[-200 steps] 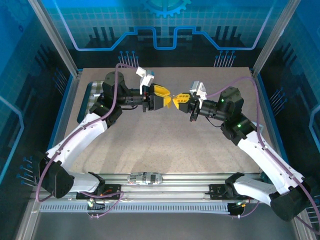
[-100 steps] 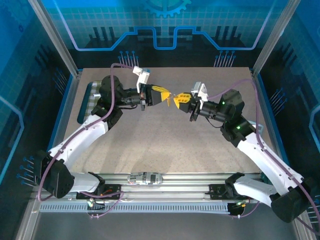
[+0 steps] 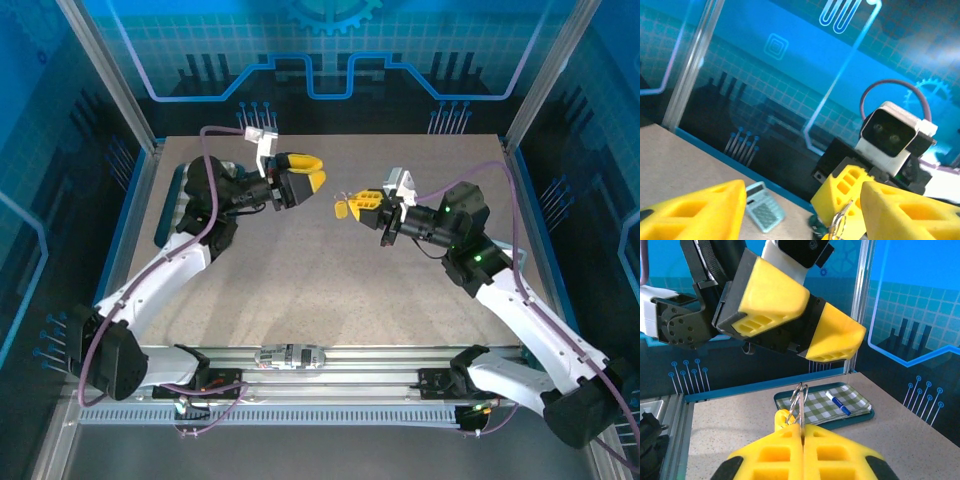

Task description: Remove the keys from the keyring

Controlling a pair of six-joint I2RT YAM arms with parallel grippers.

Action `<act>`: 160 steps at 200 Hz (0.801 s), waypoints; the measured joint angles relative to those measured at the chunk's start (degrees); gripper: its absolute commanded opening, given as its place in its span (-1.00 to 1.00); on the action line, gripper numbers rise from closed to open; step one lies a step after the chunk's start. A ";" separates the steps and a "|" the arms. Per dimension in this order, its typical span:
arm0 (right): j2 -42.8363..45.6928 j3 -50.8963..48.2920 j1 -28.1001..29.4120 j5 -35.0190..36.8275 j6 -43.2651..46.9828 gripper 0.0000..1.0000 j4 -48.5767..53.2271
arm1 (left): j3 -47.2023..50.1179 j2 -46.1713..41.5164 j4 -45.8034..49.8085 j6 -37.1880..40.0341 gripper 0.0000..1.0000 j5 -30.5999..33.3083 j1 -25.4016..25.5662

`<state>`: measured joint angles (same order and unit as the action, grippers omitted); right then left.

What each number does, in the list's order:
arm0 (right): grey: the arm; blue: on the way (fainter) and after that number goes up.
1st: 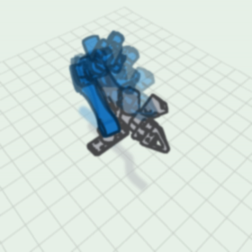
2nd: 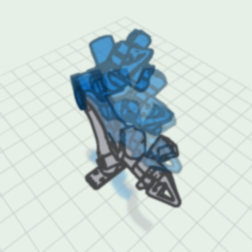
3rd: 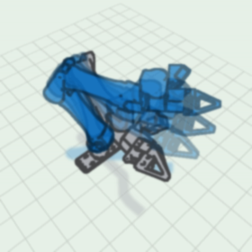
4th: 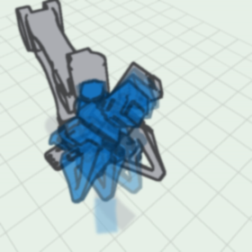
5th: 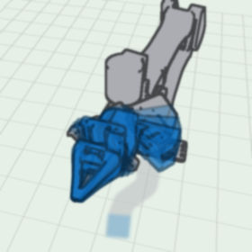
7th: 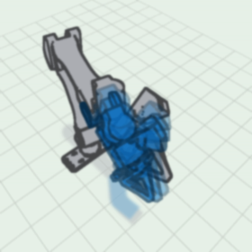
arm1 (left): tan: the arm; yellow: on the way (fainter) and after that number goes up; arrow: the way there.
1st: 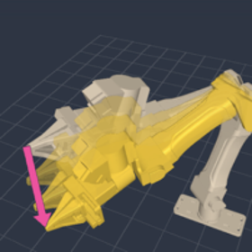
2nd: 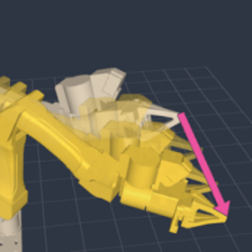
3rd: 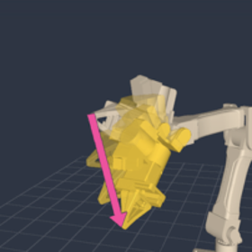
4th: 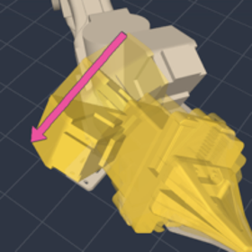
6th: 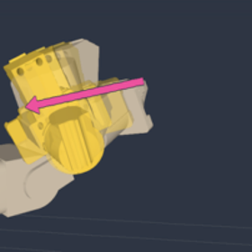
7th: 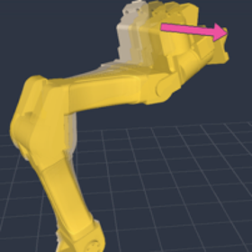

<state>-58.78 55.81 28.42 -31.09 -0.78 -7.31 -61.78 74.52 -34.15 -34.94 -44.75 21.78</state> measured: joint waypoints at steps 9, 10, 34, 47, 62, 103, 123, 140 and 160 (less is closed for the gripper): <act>0.00 0.50 0.00 -0.04 0.24 -1.00 0.81 | 0.00 -0.68 1.01 1.36 0.35 0.15 0.02; 0.00 0.55 0.00 -0.04 0.26 -1.00 0.87 | -0.02 -0.72 1.07 1.46 0.36 0.15 0.02; -0.11 1.46 0.00 -0.31 0.35 -1.00 1.90 | -0.94 -1.29 4.87 4.48 0.40 -0.26 0.02; -0.44 2.03 0.00 -0.70 0.35 -1.00 2.51 | -1.88 -1.29 7.43 5.77 0.41 -1.05 0.13; -0.92 2.62 0.00 -0.90 0.35 -1.00 3.13 | -3.28 -1.09 9.88 7.48 0.41 -1.75 0.61; -1.60 2.82 0.00 -1.07 0.35 -1.00 4.00 | -5.22 0.35 13.35 9.92 0.30 -3.85 2.69; -1.68 2.82 0.00 -1.07 0.35 -1.00 4.37 | -5.31 0.90 14.82 10.93 0.19 -4.42 3.06; -1.68 2.99 0.00 -1.07 0.35 -1.00 4.39 | -5.31 1.11 15.72 11.65 0.04 -4.63 3.30; -1.68 3.15 0.00 -1.07 0.35 -1.00 4.35 | -5.33 1.25 16.20 12.07 -0.03 -4.81 3.61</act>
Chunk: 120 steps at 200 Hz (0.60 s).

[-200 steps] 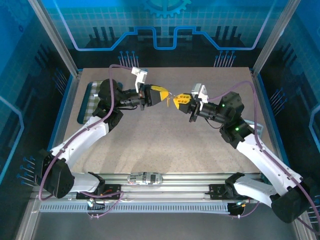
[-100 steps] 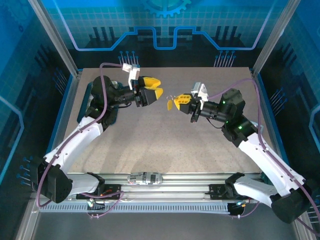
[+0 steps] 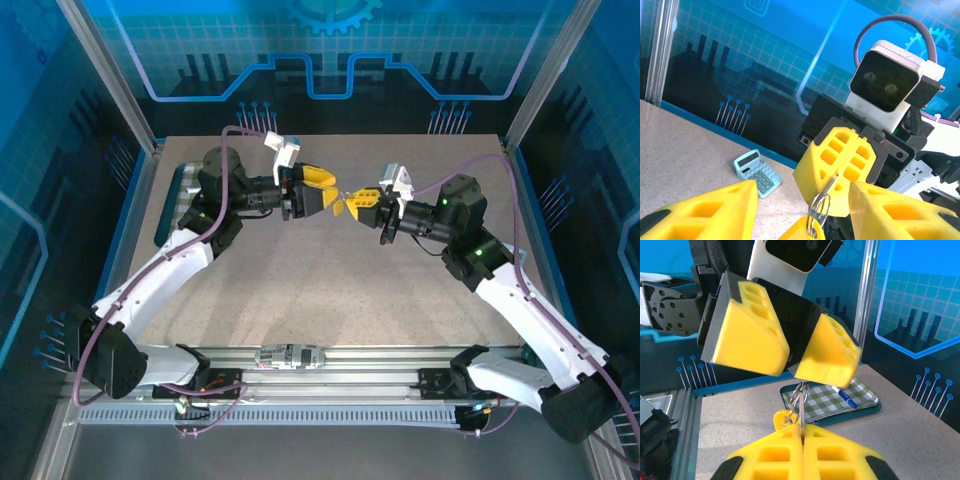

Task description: Remove the keys from the keyring

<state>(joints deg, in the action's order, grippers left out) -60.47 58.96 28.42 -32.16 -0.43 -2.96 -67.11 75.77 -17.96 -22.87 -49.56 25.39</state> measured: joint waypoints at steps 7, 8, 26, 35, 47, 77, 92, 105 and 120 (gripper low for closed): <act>0.00 0.00 0.00 0.00 0.00 -1.00 0.00 | -0.02 0.04 0.15 0.17 -0.05 -0.13 0.15; 0.00 0.00 0.00 -0.02 0.00 -1.00 0.00 | -0.02 0.04 0.15 0.20 -0.06 -0.17 0.17; 0.00 0.00 0.00 -0.02 0.00 -1.00 0.00 | -0.09 0.13 0.52 0.59 -0.18 -0.33 0.63; 0.00 0.00 0.00 -0.02 0.00 -1.00 0.00 | -0.26 0.22 0.81 0.57 -0.30 -0.46 0.79; 0.00 0.00 0.00 -0.02 0.00 -1.00 0.02 | -0.46 0.35 1.05 0.96 -0.49 -0.52 1.01; 0.00 0.00 -0.02 0.13 0.00 -1.00 0.09 | -1.01 0.59 1.05 0.55 -1.00 -1.29 1.20; 0.02 0.00 -0.02 0.20 0.00 -1.00 0.04 | -1.01 0.59 0.66 0.37 -1.00 -1.31 1.18; 0.02 0.00 -0.04 0.24 0.00 -1.00 -0.09 | -0.94 0.59 -0.07 -0.57 -1.00 -1.25 1.18; 0.04 0.00 -0.04 0.46 -0.02 -1.00 -0.90 | -0.17 0.59 -2.75 -2.69 -1.00 -0.59 1.14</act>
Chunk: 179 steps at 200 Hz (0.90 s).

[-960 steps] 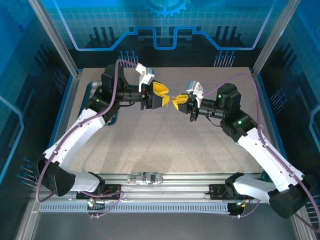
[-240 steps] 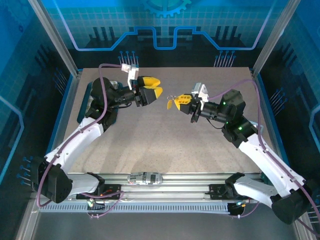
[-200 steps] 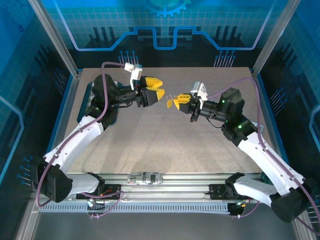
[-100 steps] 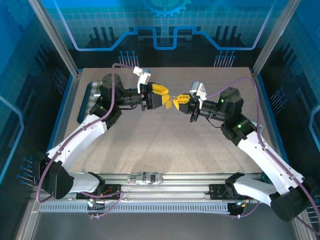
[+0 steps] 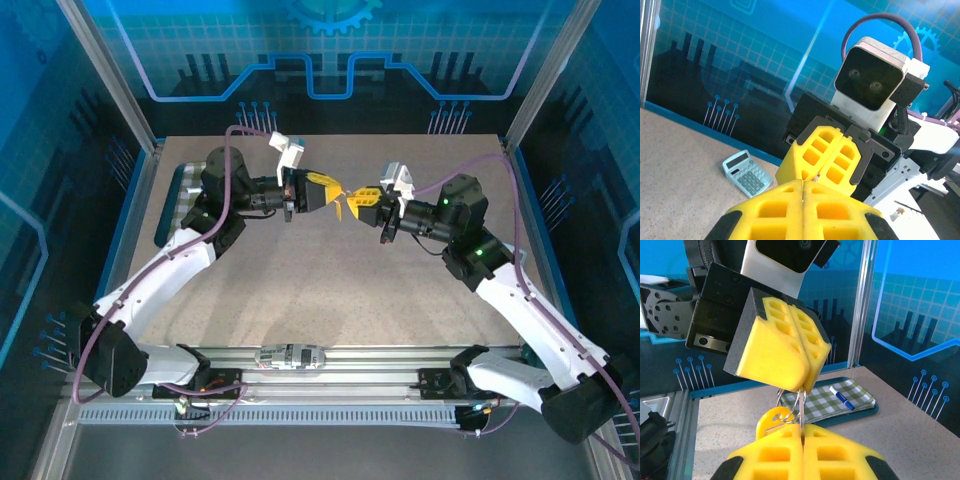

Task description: Remove the keys from the keyring

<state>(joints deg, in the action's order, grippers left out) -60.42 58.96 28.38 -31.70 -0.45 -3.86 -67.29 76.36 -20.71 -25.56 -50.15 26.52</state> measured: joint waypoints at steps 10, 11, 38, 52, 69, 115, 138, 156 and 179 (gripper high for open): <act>0.04 -0.11 0.00 0.37 0.00 -1.00 -0.48 | 0.90 0.00 -2.34 -1.68 -1.00 0.85 -0.11; 0.07 -0.15 0.00 0.44 0.00 -1.00 -0.59 | 0.98 0.00 -2.51 -1.79 -1.00 0.90 -0.11; 1.31 -4.20 0.57 2.38 0.24 -1.00 -4.85 | 4.11 -0.31 -8.15 -6.08 -1.00 3.67 -0.17; 2.45 -7.21 2.14 4.66 1.11 -1.00 -7.80 | 5.31 -0.33 -9.38 -8.00 -1.00 4.57 -0.24; 3.37 -9.66 4.48 7.21 3.10 -1.00 -10.12 | 6.21 -0.33 -10.60 -10.14 -1.00 5.38 -0.26; 3.93 -11.10 9.99 9.18 8.70 -1.00 -9.51 | 6.82 -0.42 -16.39 -14.10 -1.00 12.50 -3.28; 3.93 -11.10 10.14 10.97 9.42 -1.00 -8.50 | 7.45 -0.68 -16.94 -14.62 -1.00 13.86 -3.65; 3.93 -11.10 9.57 11.58 9.31 -1.00 -7.74 | 8.33 -1.03 -16.41 -14.21 -1.00 14.60 -3.65; 3.93 -11.08 8.61 11.80 9.03 -1.00 -7.15 | 8.68 -1.31 -14.27 -11.82 -0.51 14.56 -3.65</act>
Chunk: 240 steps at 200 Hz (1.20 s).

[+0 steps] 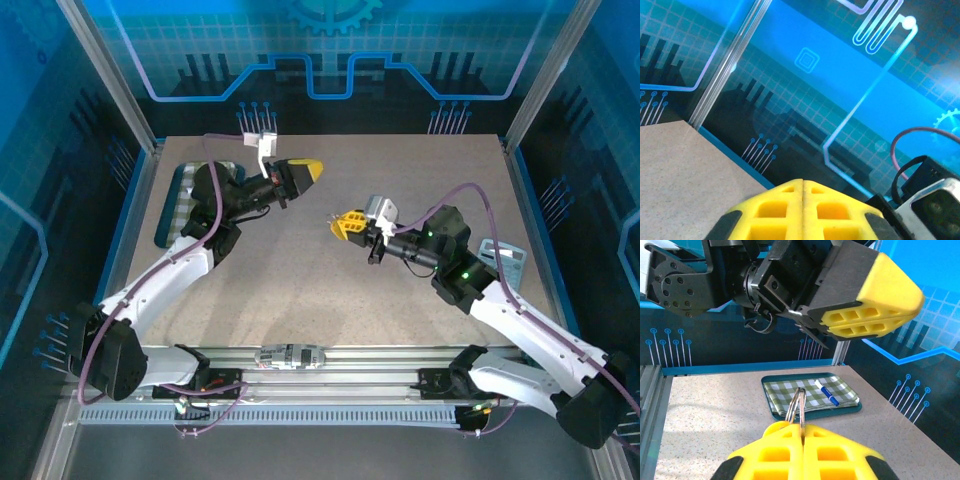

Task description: Remove the keys from the keyring

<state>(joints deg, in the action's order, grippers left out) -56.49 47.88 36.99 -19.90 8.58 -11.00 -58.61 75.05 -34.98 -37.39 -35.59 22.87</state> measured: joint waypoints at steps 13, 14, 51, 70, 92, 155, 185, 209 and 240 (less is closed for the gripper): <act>-0.02 0.02 -0.44 -0.02 -0.48 -1.00 0.26 | 0.02 -0.11 1.16 0.83 -0.22 -0.90 -0.04; -0.02 0.02 -0.48 -0.04 -0.57 -1.00 0.26 | 0.02 -0.11 1.22 0.90 -0.21 -1.09 -0.04; -1.09 2.32 -3.19 -1.57 -2.91 -1.00 2.27 | 0.33 -0.22 3.43 2.75 0.18 -5.92 -0.04; -1.73 4.17 -3.48 -2.25 -3.65 -1.00 3.08 | 0.33 -0.48 4.79 3.85 0.26 -8.33 -0.04; -1.95 5.40 -3.76 -3.37 -4.55 -1.00 3.58 | 0.33 -0.52 5.51 4.63 0.32 -11.08 0.22; -3.23 6.99 -4.87 -5.68 -6.73 -1.00 4.37 | 0.17 -0.46 6.05 4.98 0.19 -15.61 1.66; -3.65 7.02 -4.87 -6.27 -7.15 -1.00 4.57 | -0.68 0.11 6.19 5.90 -0.24 -16.63 2.29; -3.80 7.02 -4.92 -6.36 -7.34 -1.00 4.59 | -1.36 0.44 6.27 5.95 -0.84 -17.29 2.56; -3.74 7.21 -5.29 -7.19 -7.58 -1.00 4.63 | -1.70 0.52 6.23 6.38 -1.00 -17.22 2.38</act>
<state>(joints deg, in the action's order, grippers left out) -60.23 55.09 31.70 -27.09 0.99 -6.37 -60.31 75.57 -28.75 -31.00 -52.82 25.26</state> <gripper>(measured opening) 0.055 0.056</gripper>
